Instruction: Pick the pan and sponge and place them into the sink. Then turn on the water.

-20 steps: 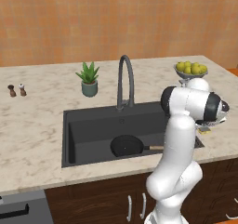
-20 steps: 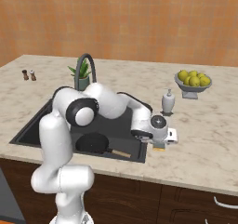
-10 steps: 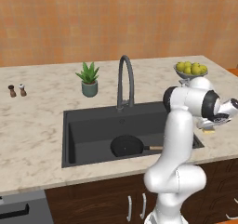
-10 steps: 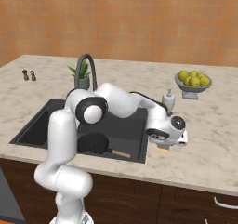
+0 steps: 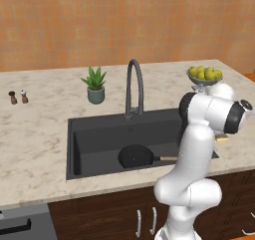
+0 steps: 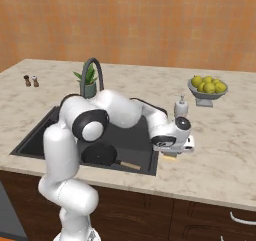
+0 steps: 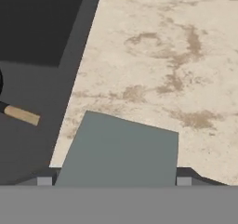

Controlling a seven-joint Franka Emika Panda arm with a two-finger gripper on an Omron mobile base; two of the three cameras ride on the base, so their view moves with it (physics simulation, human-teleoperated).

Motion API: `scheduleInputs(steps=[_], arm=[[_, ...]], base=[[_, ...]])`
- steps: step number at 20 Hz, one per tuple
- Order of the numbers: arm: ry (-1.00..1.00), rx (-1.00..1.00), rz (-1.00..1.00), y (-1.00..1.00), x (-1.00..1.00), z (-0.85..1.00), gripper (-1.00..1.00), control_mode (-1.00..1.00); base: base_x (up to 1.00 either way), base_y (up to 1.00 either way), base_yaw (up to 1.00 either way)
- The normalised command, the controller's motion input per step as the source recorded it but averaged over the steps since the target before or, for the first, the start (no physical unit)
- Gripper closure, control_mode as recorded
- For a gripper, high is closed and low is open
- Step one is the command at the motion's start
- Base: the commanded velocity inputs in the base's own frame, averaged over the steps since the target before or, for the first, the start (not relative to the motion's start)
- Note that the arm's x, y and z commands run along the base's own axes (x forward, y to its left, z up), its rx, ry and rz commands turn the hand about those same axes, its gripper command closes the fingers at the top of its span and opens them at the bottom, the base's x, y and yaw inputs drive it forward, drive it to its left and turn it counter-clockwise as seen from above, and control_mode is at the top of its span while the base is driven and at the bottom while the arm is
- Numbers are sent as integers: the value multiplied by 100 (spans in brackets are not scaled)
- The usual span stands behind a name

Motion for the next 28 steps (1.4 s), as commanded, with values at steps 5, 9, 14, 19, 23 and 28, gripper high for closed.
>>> scheduleInputs(steps=[5,9,14,19,23,28], arm=[[1,-1,14,68,-47,75,100,-100],[5,-2,37,35,-32,53,100,-100],[-3,0,37,51,0,6,100,-100],[-5,7,27,40,4,0,100,-100],[0,1,24,56,10,0,100,-100],[0,0,21,74,20,-1,100,-100]], base=[[0,0,0],[0,0,0],[0,0,0],[0,0,0],[0,0,0],[0,0,0]])
